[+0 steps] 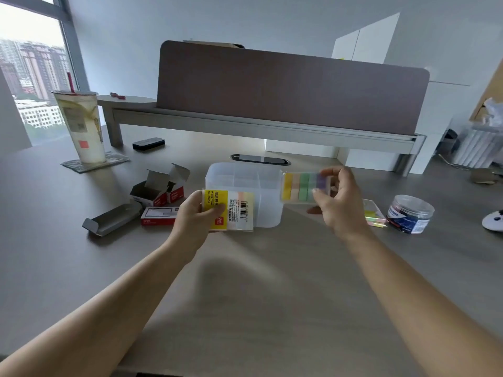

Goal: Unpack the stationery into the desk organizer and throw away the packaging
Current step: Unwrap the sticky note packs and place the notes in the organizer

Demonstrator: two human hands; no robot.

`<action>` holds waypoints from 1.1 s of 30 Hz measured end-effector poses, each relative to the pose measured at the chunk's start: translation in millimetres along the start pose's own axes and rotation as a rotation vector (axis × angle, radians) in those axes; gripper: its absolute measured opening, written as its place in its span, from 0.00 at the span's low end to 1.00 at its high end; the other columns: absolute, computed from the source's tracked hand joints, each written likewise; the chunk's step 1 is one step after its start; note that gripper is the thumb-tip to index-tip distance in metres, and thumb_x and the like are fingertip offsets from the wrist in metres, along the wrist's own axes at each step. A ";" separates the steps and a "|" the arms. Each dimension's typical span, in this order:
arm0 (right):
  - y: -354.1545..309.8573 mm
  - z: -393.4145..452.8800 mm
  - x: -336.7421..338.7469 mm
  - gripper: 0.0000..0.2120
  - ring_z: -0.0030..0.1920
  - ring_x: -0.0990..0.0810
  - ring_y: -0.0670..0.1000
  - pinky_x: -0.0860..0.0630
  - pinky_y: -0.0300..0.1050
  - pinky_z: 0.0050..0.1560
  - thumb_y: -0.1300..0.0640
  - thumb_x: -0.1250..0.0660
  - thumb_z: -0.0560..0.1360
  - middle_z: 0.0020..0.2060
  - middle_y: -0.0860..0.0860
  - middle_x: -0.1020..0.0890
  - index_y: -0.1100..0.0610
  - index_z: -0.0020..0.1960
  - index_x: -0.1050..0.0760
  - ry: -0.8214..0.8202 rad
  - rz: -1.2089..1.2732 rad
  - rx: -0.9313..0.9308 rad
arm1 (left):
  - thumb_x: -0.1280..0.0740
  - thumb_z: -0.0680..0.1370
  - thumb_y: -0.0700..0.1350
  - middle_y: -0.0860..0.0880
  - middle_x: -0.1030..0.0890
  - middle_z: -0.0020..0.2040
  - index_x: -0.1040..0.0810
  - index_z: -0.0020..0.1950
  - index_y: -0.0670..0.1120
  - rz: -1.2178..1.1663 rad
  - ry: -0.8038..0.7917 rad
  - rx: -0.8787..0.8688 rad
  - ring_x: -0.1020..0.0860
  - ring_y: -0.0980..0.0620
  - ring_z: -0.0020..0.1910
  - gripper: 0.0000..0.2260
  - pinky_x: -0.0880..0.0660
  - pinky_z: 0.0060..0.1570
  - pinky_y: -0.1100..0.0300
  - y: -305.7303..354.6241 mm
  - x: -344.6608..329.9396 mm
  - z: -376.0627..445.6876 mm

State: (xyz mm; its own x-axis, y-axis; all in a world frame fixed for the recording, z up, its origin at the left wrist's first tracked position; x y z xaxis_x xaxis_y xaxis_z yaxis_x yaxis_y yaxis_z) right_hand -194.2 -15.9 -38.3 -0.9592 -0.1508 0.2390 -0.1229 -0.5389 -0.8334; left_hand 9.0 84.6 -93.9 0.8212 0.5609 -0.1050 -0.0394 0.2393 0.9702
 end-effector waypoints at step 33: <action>-1.6 58.3 -68.1 0.09 0.47 0.26 0.51 0.34 0.39 0.47 0.63 0.36 0.73 0.52 0.59 0.21 0.61 0.53 0.26 -0.424 -0.547 0.038 | 0.38 0.75 0.36 0.50 0.24 0.42 0.30 0.42 0.50 0.069 0.043 0.110 0.24 0.54 0.40 0.09 0.23 0.37 0.60 -1.8 38.3 12.7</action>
State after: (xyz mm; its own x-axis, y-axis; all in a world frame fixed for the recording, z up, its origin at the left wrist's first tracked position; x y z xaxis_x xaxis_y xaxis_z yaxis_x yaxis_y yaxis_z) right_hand -113.8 -53.0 -24.2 -0.5788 -0.1554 0.8005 -0.5442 -0.6575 -0.5211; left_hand 47.7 95.6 -96.9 0.7933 0.6072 -0.0444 -0.0300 0.1119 0.9933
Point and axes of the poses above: each hand's wrist, its own z-axis towards the middle knuckle, its own x-axis out of the back of the hand, y = z × x, the point moved 5 cm from there along z, towards the middle knuckle
